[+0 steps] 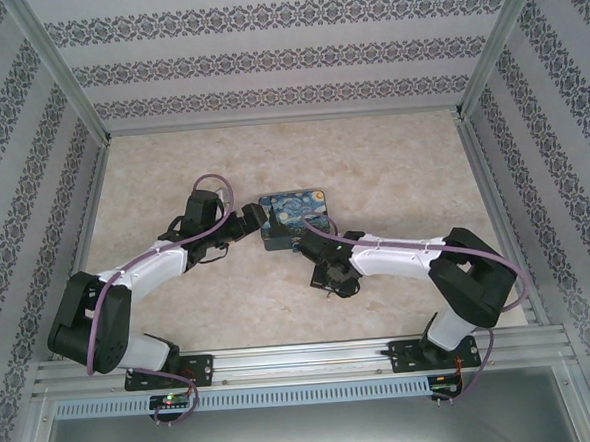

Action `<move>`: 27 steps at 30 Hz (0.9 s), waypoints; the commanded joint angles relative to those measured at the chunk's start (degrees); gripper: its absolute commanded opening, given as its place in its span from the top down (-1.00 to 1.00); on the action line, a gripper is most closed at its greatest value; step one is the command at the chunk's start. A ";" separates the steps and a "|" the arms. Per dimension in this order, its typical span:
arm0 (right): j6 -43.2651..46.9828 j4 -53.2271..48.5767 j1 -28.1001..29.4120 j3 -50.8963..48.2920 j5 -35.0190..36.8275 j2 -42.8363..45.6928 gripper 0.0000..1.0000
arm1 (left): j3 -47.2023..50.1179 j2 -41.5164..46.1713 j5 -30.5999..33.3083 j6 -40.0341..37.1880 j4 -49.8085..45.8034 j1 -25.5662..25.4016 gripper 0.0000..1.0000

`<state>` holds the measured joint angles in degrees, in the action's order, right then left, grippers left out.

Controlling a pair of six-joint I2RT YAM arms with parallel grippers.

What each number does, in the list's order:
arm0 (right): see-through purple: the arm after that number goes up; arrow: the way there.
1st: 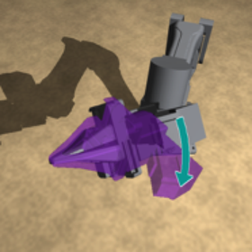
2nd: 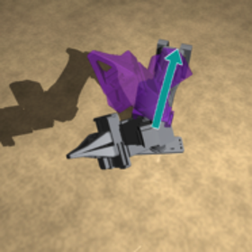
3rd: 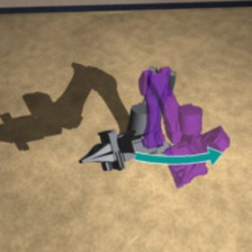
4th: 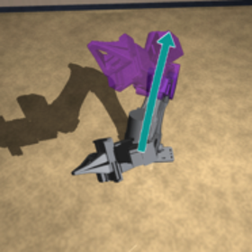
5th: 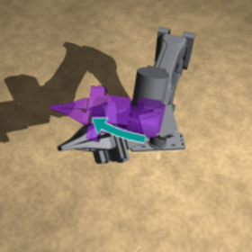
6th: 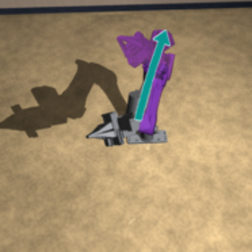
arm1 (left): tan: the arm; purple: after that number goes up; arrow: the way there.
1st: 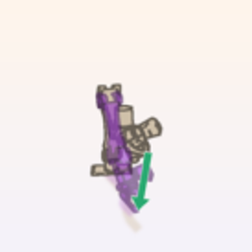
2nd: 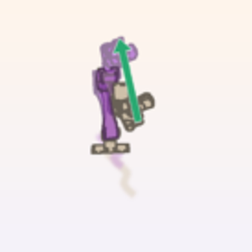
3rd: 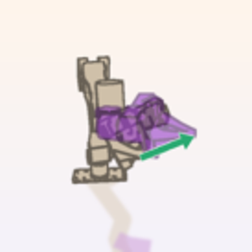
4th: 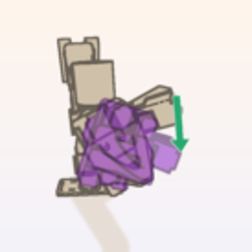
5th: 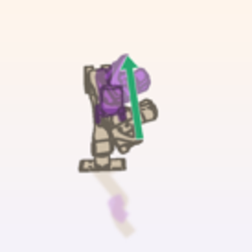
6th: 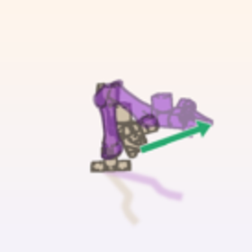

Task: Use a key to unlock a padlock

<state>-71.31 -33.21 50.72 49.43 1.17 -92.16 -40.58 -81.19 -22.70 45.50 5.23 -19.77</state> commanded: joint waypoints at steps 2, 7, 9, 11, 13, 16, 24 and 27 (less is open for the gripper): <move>1.17 1.69 -0.45 0.08 0.12 -2.32 0.02 | 0.73 -0.83 -1.25 0.05 1.99 0.58 -0.99; 1.34 1.22 -0.45 -0.43 0.83 -2.48 0.12 | 0.67 -0.81 -1.39 -0.05 1.68 0.60 -0.99; 1.56 1.05 -0.46 -0.65 1.00 -2.60 0.16 | 0.59 -0.60 -1.39 0.05 1.66 0.62 -0.99; 1.93 0.65 -0.36 -0.66 1.28 -2.78 0.18 | 0.52 -0.55 -1.39 0.07 1.42 0.69 -0.99; 2.25 0.43 -0.36 -0.58 1.55 -2.92 0.23 | 0.34 -0.54 -1.40 -0.05 1.27 0.68 -0.99; 2.74 -0.16 -0.18 -0.14 1.97 -3.36 0.28 | 0.31 -0.39 -1.45 -0.05 1.24 0.61 -0.99; 2.93 -0.01 0.60 0.13 2.17 -4.26 0.46 | 0.35 -0.03 -1.14 -0.21 0.49 0.61 -0.99; 3.02 0.23 0.87 0.03 2.29 -4.17 0.52 | 0.27 0.23 -0.89 -0.54 0.01 0.61 -0.99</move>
<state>-68.73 -37.06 50.87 50.50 2.59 -93.38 -40.60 -81.54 -23.51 45.50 5.39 -19.75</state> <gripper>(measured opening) 0.248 0.994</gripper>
